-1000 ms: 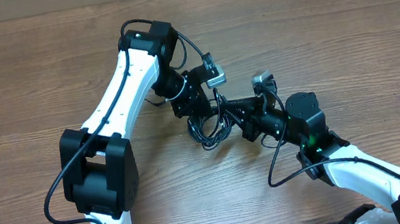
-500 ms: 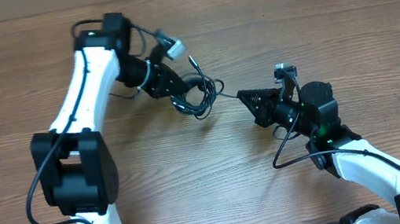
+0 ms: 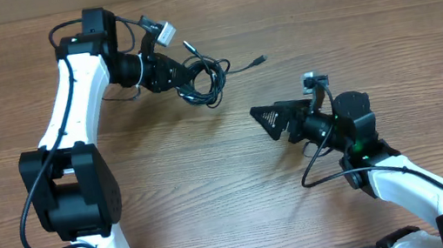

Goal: Untangle cables

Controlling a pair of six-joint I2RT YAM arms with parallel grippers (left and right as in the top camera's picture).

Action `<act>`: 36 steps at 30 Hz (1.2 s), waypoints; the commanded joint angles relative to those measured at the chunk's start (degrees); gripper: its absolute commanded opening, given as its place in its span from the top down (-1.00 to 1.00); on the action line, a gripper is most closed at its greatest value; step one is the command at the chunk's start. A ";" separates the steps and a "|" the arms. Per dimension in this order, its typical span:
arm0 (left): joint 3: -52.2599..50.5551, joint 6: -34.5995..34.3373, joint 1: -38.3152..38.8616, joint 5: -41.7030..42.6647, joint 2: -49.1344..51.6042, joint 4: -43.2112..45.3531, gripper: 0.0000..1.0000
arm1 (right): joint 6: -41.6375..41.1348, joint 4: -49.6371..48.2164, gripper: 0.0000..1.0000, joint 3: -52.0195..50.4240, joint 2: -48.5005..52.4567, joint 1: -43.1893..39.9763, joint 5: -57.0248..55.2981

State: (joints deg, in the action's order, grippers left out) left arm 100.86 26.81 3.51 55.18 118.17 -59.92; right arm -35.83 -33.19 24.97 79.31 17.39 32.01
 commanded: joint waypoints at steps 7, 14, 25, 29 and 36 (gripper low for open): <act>1.75 -6.67 4.50 -14.32 -0.02 0.68 0.92 | 0.26 -12.50 0.15 -0.07 -0.11 4.28 -1.01; 1.75 -2.71 11.98 -23.85 -0.02 0.68 0.91 | 6.16 -2.91 0.08 6.03 -0.11 4.31 -4.42; 1.77 -1.07 19.04 -30.34 -0.02 1.46 0.92 | 16.65 18.69 -0.28 15.67 -0.07 4.28 -13.84; 1.77 -1.05 19.08 -30.27 -0.02 1.38 0.92 | 16.70 20.31 -0.22 15.65 0.26 4.31 -19.65; 1.77 5.42 19.12 -26.49 -0.02 -1.97 0.91 | 18.29 19.61 -0.14 15.65 1.36 4.31 -18.38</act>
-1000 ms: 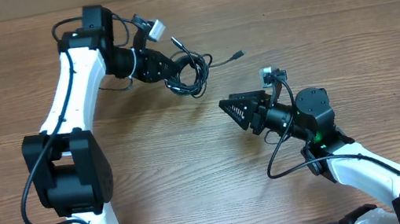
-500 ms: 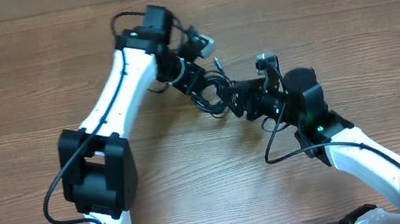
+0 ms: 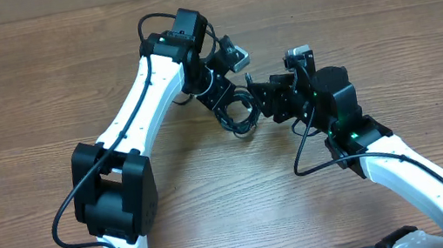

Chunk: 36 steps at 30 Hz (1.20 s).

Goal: Untangle cables

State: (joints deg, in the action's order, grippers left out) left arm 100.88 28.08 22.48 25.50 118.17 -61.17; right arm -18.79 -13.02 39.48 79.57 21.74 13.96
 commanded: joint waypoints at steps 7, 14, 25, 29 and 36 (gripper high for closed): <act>1.75 4.15 0.15 3.17 -0.02 -1.22 0.91 | 1.07 -0.31 0.14 1.14 1.99 -0.04 3.74; 1.75 6.97 0.52 4.79 -0.02 -2.51 0.92 | 1.07 -0.33 0.14 1.14 2.01 -0.02 4.22; 1.75 8.20 1.51 4.33 -0.02 -2.43 0.91 | 1.05 -0.37 0.92 1.14 2.01 0.00 4.17; 1.75 6.01 1.31 3.52 -0.02 -0.92 0.91 | 0.81 -0.33 0.93 1.14 1.99 0.00 4.17; 1.75 -9.49 -0.96 1.09 -0.02 5.11 0.92 | -2.93 0.02 0.92 1.14 1.99 0.15 6.54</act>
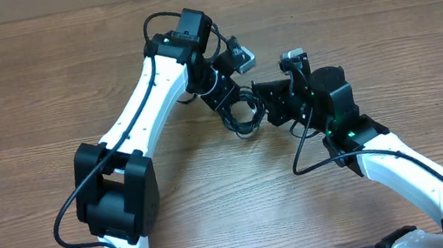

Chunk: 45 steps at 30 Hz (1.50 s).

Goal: Untangle cables

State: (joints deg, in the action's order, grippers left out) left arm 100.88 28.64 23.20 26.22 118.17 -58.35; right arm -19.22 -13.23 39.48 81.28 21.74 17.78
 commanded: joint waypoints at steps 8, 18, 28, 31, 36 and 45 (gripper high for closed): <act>1.75 -14.29 -3.41 14.62 -0.02 4.00 0.91 | -3.41 2.08 0.92 1.09 0.31 3.74 -3.06; 1.73 -11.23 -2.49 17.31 -0.02 -1.60 0.92 | -6.56 -6.73 0.92 1.09 0.31 4.79 -17.79; 1.73 -17.94 -3.10 21.90 -0.02 -2.25 0.91 | -13.94 -5.57 0.92 1.09 0.31 5.20 -22.88; 1.73 -23.10 -3.87 26.49 -0.02 -0.02 0.92 | -15.56 -1.25 0.92 1.09 0.63 6.16 -22.67; 1.73 -30.38 -4.61 25.94 0.00 4.55 0.91 | -15.34 -0.20 0.92 1.09 0.83 9.42 -21.09; 1.73 -33.57 -4.66 1.03 0.00 6.38 0.91 | -14.82 1.36 0.93 1.09 0.74 11.56 -21.14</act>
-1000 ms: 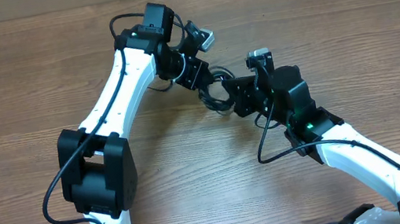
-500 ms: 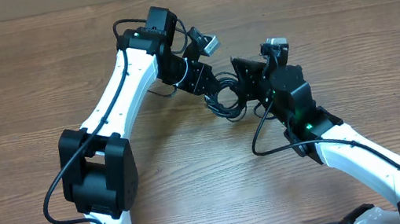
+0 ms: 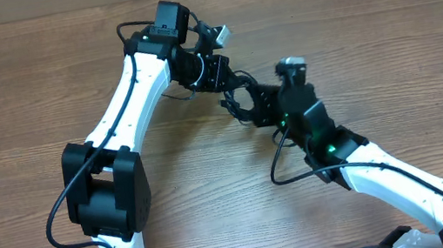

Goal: Untangle cables

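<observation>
Only the overhead view shows this moment. A black cable bundle (image 3: pixel 237 100) of tangled loops hangs between my two grippers, just above the wooden table. My left gripper (image 3: pixel 220 78) reaches in from the upper left and is shut on the top of the bundle. A white-tipped plug (image 3: pixel 219 33) sticks up beside its wrist. My right gripper (image 3: pixel 259 109) comes in from the lower right and is shut on the right side of the loops. The black fingers and black cable blend together, so the exact grip points are hard to make out.
The wooden table (image 3: pixel 382 21) stretches all around. The left arm's base (image 3: pixel 107 194) stands at the lower left. The right arm's own black lead (image 3: pixel 285 167) loops beside its forearm. The table's far edge runs along the top.
The left gripper has drawn up and to the left with the bundle. The right gripper has moved left after it and now grips the loops, which look pulled out between the two.
First the left gripper held the bundle at the back left, with the right gripper open and well apart. Then both met mid-table, the right fingers beside the loops, and stayed so. Now both grip the bundle, shifted slightly up and left.
</observation>
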Controlling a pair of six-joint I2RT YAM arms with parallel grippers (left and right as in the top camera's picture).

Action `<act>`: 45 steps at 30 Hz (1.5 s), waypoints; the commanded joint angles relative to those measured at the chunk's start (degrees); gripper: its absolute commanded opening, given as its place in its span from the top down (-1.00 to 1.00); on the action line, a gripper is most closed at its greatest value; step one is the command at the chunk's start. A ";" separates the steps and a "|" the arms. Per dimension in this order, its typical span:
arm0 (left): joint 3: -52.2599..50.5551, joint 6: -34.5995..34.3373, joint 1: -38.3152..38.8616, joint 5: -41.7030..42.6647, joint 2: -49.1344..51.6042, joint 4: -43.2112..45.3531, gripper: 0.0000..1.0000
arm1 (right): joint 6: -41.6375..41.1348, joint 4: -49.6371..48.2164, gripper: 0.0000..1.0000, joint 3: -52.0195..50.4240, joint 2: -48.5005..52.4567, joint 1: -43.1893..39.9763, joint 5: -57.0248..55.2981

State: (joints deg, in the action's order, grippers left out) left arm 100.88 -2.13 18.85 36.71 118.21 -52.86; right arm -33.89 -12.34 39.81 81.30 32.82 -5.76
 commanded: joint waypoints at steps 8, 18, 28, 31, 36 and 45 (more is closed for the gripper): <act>1.73 0.46 -0.33 -6.67 -0.04 3.34 0.91 | -0.20 4.00 0.92 0.76 0.72 0.50 8.79; 1.73 10.99 -0.76 1.68 -0.04 3.45 0.91 | -0.17 8.96 0.32 0.76 0.83 0.33 6.25; 1.73 8.76 -4.26 2.89 -0.04 3.17 0.91 | -2.47 8.81 -0.20 0.76 0.04 -2.34 7.19; 1.73 10.05 -4.72 6.80 -0.04 2.67 0.91 | -2.54 8.02 0.00 0.76 0.04 -3.32 7.17; 1.73 11.26 -4.37 7.74 -0.04 0.59 0.91 | -2.27 3.17 0.19 0.76 0.04 -4.74 7.67; 1.73 11.17 -4.20 9.03 -0.04 0.39 0.92 | -1.86 0.72 0.46 0.76 0.04 -5.25 9.97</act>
State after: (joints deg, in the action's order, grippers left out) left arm 100.88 7.75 14.39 42.98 118.21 -52.49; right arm -35.86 -11.14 39.83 81.91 27.79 3.42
